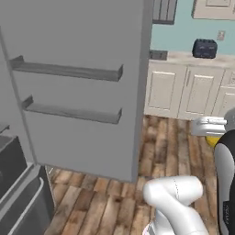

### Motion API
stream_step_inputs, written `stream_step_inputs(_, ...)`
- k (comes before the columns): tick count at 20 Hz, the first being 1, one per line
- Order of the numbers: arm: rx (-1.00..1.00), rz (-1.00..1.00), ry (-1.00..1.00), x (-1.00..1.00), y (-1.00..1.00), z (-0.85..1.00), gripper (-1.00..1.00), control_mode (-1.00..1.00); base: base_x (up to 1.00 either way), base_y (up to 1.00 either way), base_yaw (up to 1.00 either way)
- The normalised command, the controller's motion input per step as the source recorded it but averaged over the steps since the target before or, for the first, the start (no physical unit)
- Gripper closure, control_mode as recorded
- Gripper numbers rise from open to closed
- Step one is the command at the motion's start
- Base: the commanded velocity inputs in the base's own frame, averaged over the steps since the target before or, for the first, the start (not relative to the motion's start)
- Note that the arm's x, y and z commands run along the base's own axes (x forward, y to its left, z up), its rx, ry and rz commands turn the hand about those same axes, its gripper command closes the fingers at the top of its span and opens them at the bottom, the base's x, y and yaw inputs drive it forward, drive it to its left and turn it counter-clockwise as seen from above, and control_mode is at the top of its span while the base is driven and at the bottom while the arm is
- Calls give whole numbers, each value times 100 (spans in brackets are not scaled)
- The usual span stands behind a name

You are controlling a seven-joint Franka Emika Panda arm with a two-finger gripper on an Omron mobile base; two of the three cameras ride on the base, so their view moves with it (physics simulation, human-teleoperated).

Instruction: Retrieve a lemon from the fridge and place it on the cutting board with the fish.

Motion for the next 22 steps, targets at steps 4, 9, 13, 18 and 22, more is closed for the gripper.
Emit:
stream_step_inputs(4,0,0,0,0,0,0,100,100,-21,-23,-79)
stream_step_inputs(9,0,0,0,0,0,0,100,100,-7,-42,-77)
stream_step_inputs(13,0,0,0,0,0,0,100,100,4,-34,-48)
stream_step_inputs(18,0,0,0,0,0,0,100,100,47,-48,-3)
stream_step_inputs(22,0,0,0,0,0,0,100,100,67,-44,8)
